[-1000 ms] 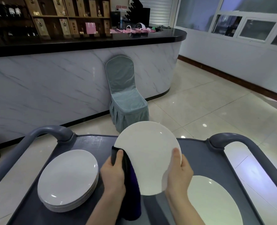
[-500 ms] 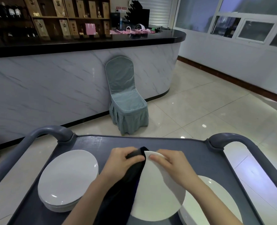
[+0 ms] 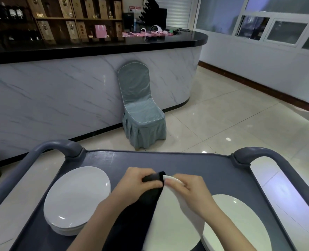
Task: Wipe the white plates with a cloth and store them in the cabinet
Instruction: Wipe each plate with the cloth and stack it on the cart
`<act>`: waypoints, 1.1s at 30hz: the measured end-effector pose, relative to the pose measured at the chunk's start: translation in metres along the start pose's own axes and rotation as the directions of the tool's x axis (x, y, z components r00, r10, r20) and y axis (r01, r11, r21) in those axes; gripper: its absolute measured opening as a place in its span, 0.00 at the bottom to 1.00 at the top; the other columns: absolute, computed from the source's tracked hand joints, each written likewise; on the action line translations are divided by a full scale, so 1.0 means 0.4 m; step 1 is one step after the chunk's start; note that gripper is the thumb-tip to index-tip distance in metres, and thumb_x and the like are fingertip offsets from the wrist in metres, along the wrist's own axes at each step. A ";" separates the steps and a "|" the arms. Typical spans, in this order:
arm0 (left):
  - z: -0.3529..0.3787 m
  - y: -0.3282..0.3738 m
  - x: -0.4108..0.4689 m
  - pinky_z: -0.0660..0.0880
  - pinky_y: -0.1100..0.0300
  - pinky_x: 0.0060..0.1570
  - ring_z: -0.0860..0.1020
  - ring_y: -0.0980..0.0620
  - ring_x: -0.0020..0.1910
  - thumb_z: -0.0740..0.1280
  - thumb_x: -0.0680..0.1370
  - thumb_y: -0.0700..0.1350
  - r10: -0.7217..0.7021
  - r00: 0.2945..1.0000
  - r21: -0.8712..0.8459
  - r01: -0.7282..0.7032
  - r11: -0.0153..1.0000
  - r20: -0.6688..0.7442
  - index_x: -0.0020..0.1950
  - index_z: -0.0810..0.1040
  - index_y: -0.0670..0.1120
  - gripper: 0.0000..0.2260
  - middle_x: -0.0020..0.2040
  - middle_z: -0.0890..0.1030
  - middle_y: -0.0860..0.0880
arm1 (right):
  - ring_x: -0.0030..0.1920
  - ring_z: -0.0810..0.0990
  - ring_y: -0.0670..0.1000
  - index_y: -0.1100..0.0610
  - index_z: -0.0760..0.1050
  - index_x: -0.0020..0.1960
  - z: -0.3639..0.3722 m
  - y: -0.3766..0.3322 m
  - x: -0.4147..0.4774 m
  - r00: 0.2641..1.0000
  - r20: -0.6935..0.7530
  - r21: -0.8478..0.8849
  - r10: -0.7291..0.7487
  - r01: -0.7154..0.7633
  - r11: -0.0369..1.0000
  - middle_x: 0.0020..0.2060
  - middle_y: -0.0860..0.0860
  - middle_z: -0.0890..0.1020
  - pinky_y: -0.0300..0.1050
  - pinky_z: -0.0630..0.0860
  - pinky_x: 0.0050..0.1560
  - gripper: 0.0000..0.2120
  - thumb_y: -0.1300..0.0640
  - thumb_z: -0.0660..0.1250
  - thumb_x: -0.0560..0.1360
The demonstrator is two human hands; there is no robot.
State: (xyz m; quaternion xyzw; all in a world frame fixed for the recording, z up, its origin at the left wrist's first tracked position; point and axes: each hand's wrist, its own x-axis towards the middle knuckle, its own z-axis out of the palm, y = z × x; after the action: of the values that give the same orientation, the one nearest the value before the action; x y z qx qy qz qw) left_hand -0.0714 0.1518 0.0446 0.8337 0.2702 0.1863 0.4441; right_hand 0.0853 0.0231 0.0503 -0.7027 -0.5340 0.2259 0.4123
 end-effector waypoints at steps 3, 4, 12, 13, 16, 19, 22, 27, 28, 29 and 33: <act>0.018 -0.041 -0.038 0.70 0.65 0.34 0.73 0.60 0.32 0.73 0.75 0.42 -0.132 0.957 -0.222 0.075 0.972 -0.257 0.36 0.80 0.48 0.08 0.31 0.79 0.51 | 0.30 0.66 0.41 0.53 0.70 0.30 -0.021 0.011 -0.005 0.988 -0.139 0.107 0.074 -0.059 0.992 0.27 0.42 0.70 0.35 0.63 0.32 0.19 0.49 0.69 0.78; 0.027 -0.056 -0.051 0.71 0.64 0.34 0.74 0.58 0.32 0.72 0.76 0.42 -0.208 0.924 -0.307 0.107 0.946 -0.321 0.37 0.81 0.45 0.08 0.32 0.80 0.51 | 0.30 0.66 0.42 0.53 0.69 0.30 -0.024 0.018 -0.009 0.970 -0.205 0.162 0.131 -0.098 0.982 0.27 0.43 0.70 0.36 0.63 0.33 0.20 0.50 0.69 0.78; -0.019 -0.030 -0.009 0.68 0.67 0.33 0.70 0.62 0.31 0.74 0.74 0.45 -0.084 0.994 -0.058 0.080 0.995 -0.064 0.34 0.78 0.49 0.10 0.29 0.75 0.57 | 0.30 0.63 0.43 0.58 0.67 0.32 -0.016 0.005 0.001 0.998 -0.029 0.032 0.061 -0.060 0.998 0.27 0.44 0.66 0.38 0.61 0.33 0.22 0.46 0.67 0.78; -0.023 -0.019 -0.001 0.66 0.67 0.32 0.70 0.62 0.30 0.75 0.73 0.47 -0.044 0.999 0.015 0.044 0.999 0.030 0.32 0.76 0.52 0.12 0.29 0.74 0.58 | 0.30 0.63 0.43 0.57 0.66 0.32 -0.011 -0.004 0.005 0.999 0.032 -0.002 0.016 -0.016 1.000 0.26 0.44 0.65 0.38 0.60 0.32 0.23 0.45 0.67 0.77; -0.019 -0.010 -0.008 0.68 0.69 0.33 0.72 0.64 0.31 0.74 0.74 0.45 -0.046 0.998 -0.053 0.044 0.998 -0.041 0.34 0.78 0.54 0.11 0.30 0.77 0.58 | 0.30 0.64 0.42 0.58 0.70 0.32 -0.021 -0.015 0.016 0.999 -0.029 0.048 0.015 -0.014 0.999 0.27 0.44 0.68 0.37 0.61 0.31 0.22 0.45 0.68 0.77; 0.005 -0.027 -0.026 0.72 0.71 0.32 0.74 0.64 0.30 0.72 0.76 0.43 -0.294 0.826 -0.368 0.114 0.923 -0.481 0.36 0.81 0.49 0.08 0.32 0.82 0.57 | 0.30 0.64 0.44 0.59 0.68 0.31 -0.017 -0.015 0.011 0.918 -0.354 0.224 0.176 -0.099 0.969 0.27 0.46 0.68 0.36 0.62 0.30 0.22 0.50 0.69 0.78; 0.035 -0.027 -0.028 0.73 0.70 0.30 0.76 0.63 0.29 0.70 0.77 0.47 -0.548 0.602 -0.632 0.090 0.769 -0.581 0.37 0.82 0.48 0.10 0.32 0.83 0.56 | 0.27 0.65 0.44 0.54 0.66 0.28 0.041 -0.034 -0.006 0.746 -0.493 0.555 0.447 -0.126 0.822 0.25 0.43 0.67 0.32 0.64 0.27 0.23 0.49 0.67 0.78; 0.071 -0.050 -0.044 0.76 0.59 0.37 0.78 0.55 0.33 0.69 0.78 0.49 -0.663 0.634 -0.740 0.205 0.641 -0.399 0.39 0.83 0.44 0.11 0.35 0.85 0.51 | 0.33 0.78 0.44 0.54 0.78 0.38 0.082 -0.008 -0.030 0.708 -0.359 0.701 0.609 -0.226 0.677 0.33 0.44 0.81 0.38 0.74 0.34 0.15 0.49 0.63 0.81; 0.064 -0.055 -0.042 0.75 0.58 0.37 0.77 0.54 0.33 0.69 0.78 0.49 -0.653 0.634 -0.721 0.210 0.660 -0.414 0.39 0.83 0.43 0.12 0.35 0.84 0.50 | 0.34 0.79 0.44 0.55 0.79 0.43 0.068 -0.001 -0.030 0.755 -0.309 0.678 0.578 -0.251 0.691 0.36 0.45 0.82 0.39 0.75 0.36 0.12 0.51 0.64 0.81; 0.053 -0.059 -0.039 0.74 0.58 0.38 0.76 0.53 0.34 0.69 0.78 0.48 -0.625 0.644 -0.689 0.204 0.695 -0.440 0.39 0.82 0.42 0.12 0.34 0.84 0.50 | 0.36 0.81 0.43 0.55 0.80 0.46 0.046 0.008 -0.027 0.811 -0.269 0.640 0.520 -0.253 0.725 0.38 0.45 0.84 0.38 0.76 0.36 0.09 0.52 0.65 0.80; -0.011 -0.036 -0.025 0.72 0.70 0.34 0.74 0.62 0.32 0.71 0.76 0.43 -0.275 0.840 -0.375 0.093 0.922 -0.468 0.36 0.81 0.48 0.08 0.32 0.82 0.56 | 0.41 0.82 0.40 0.46 0.82 0.46 -0.076 0.000 0.022 0.980 -0.069 0.292 0.187 -0.159 0.943 0.42 0.42 0.86 0.30 0.75 0.39 0.03 0.51 0.70 0.77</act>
State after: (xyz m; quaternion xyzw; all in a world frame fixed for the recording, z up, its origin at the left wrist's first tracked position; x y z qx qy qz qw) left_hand -0.0858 0.1551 0.0343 0.6349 0.4224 0.4000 0.5084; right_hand 0.1111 0.0210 0.0682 -0.6902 -0.4115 0.3019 0.5129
